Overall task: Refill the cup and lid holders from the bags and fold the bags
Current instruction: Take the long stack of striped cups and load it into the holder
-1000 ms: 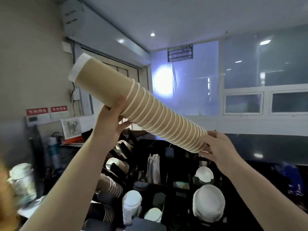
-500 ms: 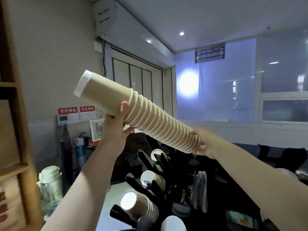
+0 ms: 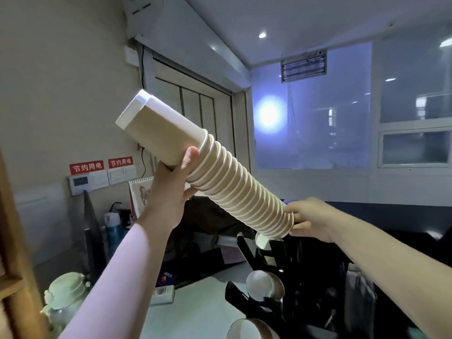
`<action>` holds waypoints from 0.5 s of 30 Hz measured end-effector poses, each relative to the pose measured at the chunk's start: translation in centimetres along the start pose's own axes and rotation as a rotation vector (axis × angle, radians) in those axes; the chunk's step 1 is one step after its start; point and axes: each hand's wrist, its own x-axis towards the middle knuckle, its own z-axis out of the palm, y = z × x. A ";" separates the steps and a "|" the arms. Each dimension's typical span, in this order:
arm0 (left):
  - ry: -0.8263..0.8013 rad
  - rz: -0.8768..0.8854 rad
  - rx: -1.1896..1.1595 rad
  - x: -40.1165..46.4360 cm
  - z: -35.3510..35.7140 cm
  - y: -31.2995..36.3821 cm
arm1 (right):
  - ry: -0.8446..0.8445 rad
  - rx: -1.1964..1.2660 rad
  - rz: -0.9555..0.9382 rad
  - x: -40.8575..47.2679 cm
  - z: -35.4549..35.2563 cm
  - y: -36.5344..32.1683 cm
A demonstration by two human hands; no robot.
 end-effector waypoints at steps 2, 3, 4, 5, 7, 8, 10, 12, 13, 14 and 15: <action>-0.059 0.009 0.018 0.8 -0.3 -0.1 | 0.053 0.041 -0.009 0.4 0.7 0.0; -0.087 0.020 0.021 1.2 -0.3 -0.1 | 0.079 0.046 -0.016 0.6 1.0 -0.1; -0.108 0.030 0.021 1.5 -0.4 -0.2 | 0.098 0.046 -0.020 0.8 1.2 -0.1; -0.122 0.040 0.021 1.7 -0.5 -0.2 | 0.110 0.042 -0.024 0.8 1.4 -0.1; -0.146 0.053 0.031 2.1 -0.8 -0.2 | 0.125 0.040 -0.033 0.8 1.7 0.1; -0.156 0.056 0.041 2.2 -1.0 -0.3 | 0.132 0.041 -0.035 0.7 1.9 0.3; -0.175 0.073 0.071 2.4 -1.3 -0.2 | 0.154 0.049 -0.033 0.5 2.4 1.0; -0.216 0.097 0.099 2.4 -1.5 -0.2 | 0.177 0.037 -0.035 0.5 2.9 1.7; -0.248 0.107 0.109 2.4 -1.4 -0.2 | 0.189 0.012 -0.032 0.5 3.1 2.0; -0.280 0.117 0.116 2.4 -1.4 -0.2 | 0.201 -0.017 -0.019 0.5 3.4 2.3; -0.303 0.124 0.120 2.3 -1.3 -0.4 | 0.209 -0.047 0.005 0.5 3.5 2.5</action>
